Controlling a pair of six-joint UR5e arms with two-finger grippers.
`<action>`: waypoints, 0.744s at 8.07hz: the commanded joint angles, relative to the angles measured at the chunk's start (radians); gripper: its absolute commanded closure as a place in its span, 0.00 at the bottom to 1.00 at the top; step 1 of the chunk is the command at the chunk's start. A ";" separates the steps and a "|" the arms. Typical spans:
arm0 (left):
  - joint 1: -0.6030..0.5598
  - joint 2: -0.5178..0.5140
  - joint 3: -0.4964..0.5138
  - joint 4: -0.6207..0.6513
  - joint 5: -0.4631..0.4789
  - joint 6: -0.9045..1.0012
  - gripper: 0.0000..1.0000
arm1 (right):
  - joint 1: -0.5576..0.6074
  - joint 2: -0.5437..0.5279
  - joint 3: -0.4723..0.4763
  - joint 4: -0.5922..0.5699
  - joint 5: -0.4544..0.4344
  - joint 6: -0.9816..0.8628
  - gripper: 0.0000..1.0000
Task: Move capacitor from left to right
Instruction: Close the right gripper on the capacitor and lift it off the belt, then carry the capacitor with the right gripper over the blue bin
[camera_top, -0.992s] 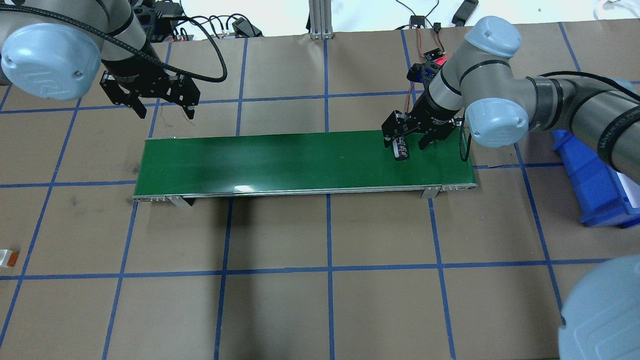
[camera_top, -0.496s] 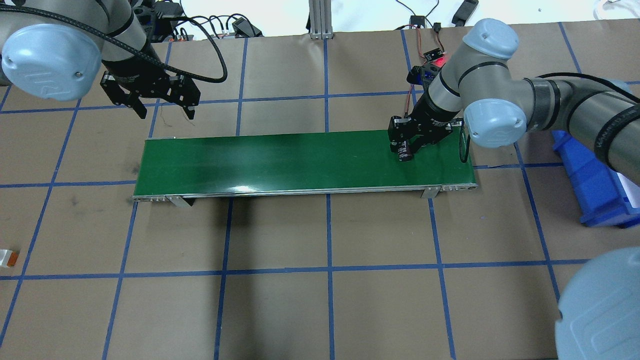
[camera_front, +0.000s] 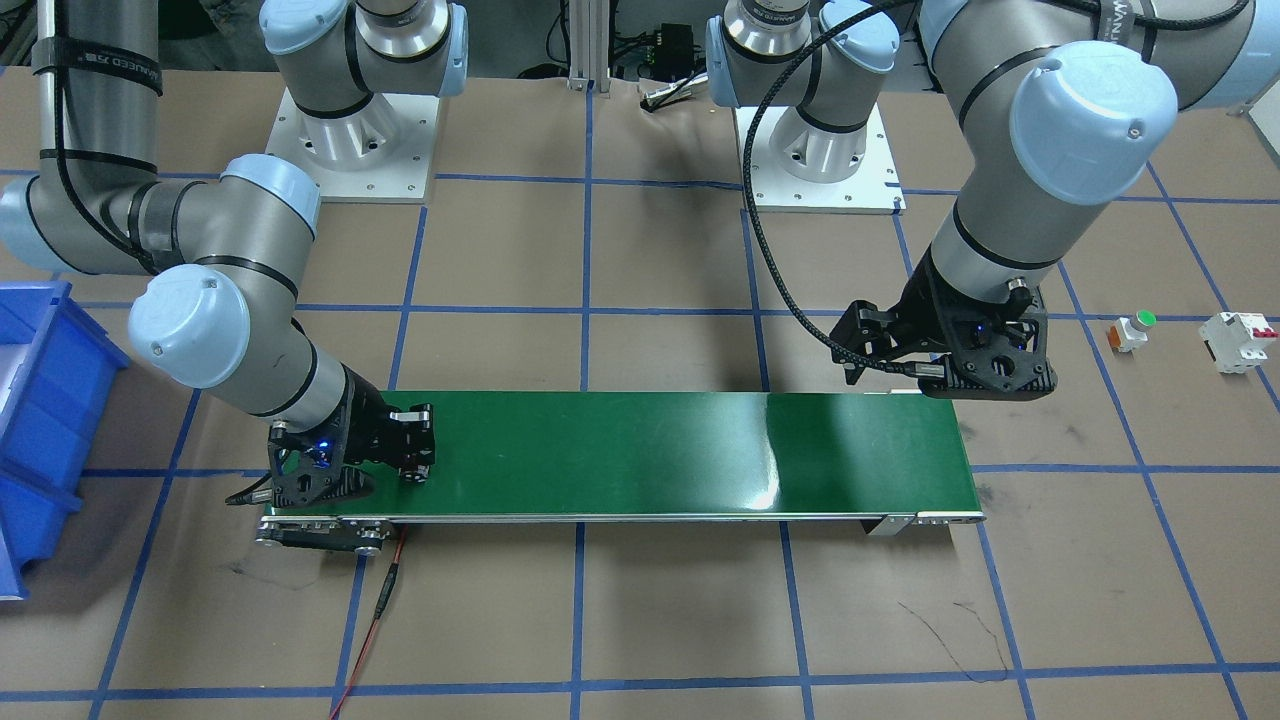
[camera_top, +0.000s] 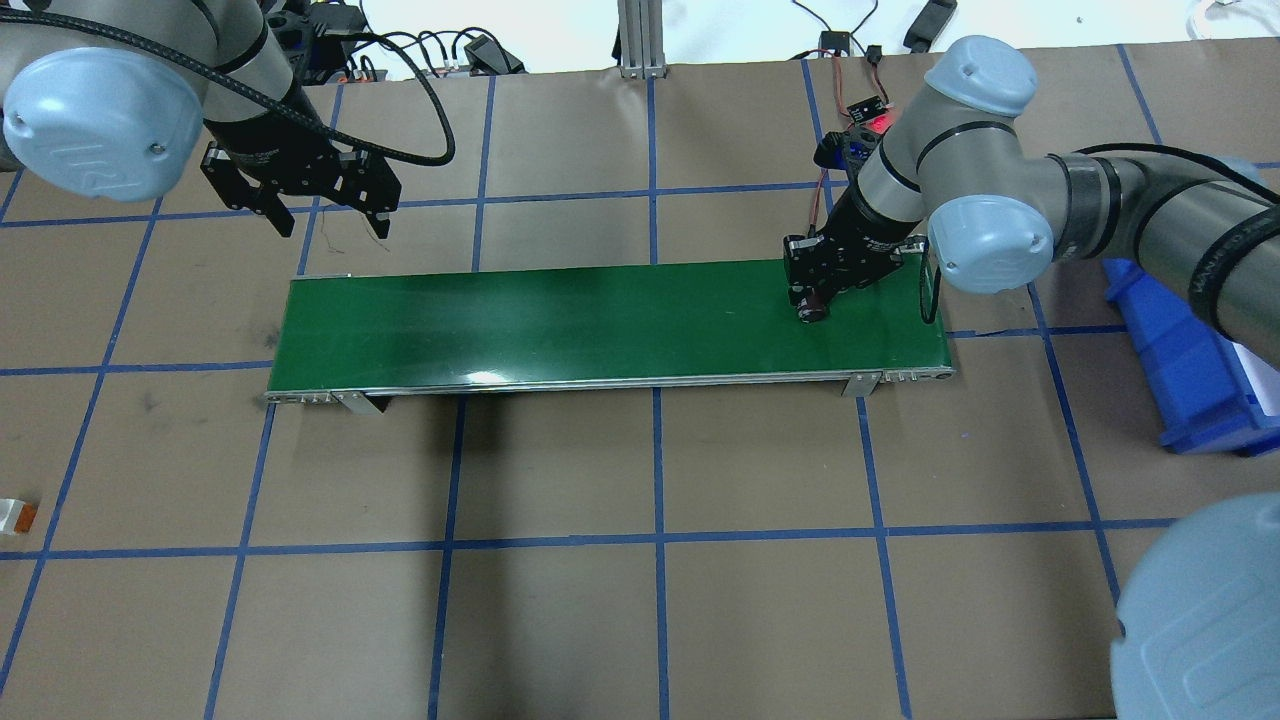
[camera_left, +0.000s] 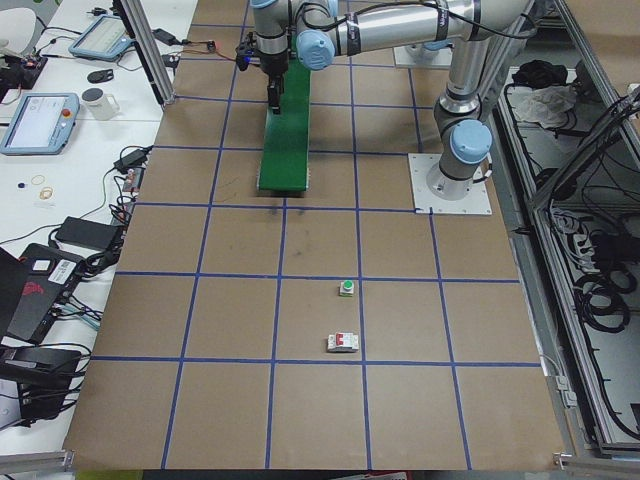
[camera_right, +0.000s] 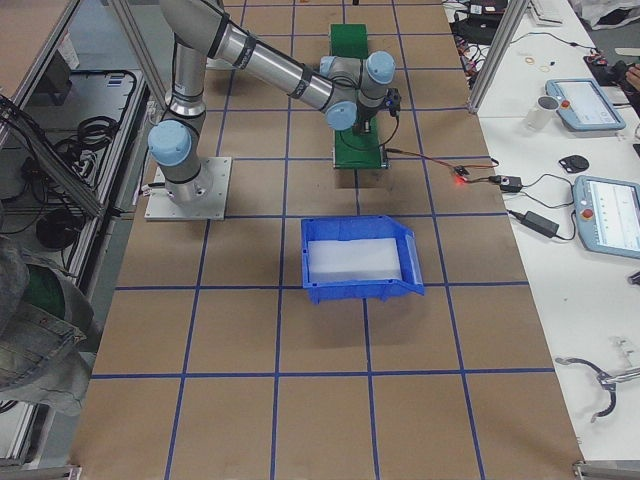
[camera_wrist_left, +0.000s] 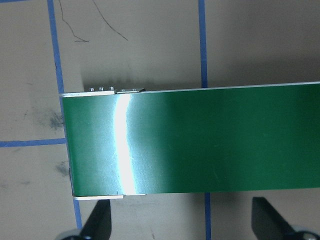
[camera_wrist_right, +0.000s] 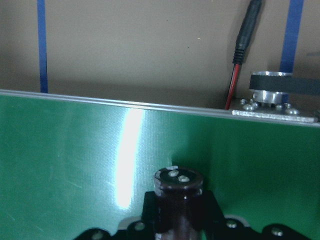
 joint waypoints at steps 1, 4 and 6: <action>0.001 0.000 0.000 0.000 0.000 0.000 0.00 | -0.004 -0.072 -0.027 0.009 -0.054 0.006 1.00; 0.001 0.000 0.002 0.002 0.000 0.002 0.00 | -0.033 -0.157 -0.099 0.125 -0.206 -0.003 1.00; 0.001 0.000 0.002 0.002 0.000 0.002 0.00 | -0.087 -0.191 -0.110 0.187 -0.285 -0.018 1.00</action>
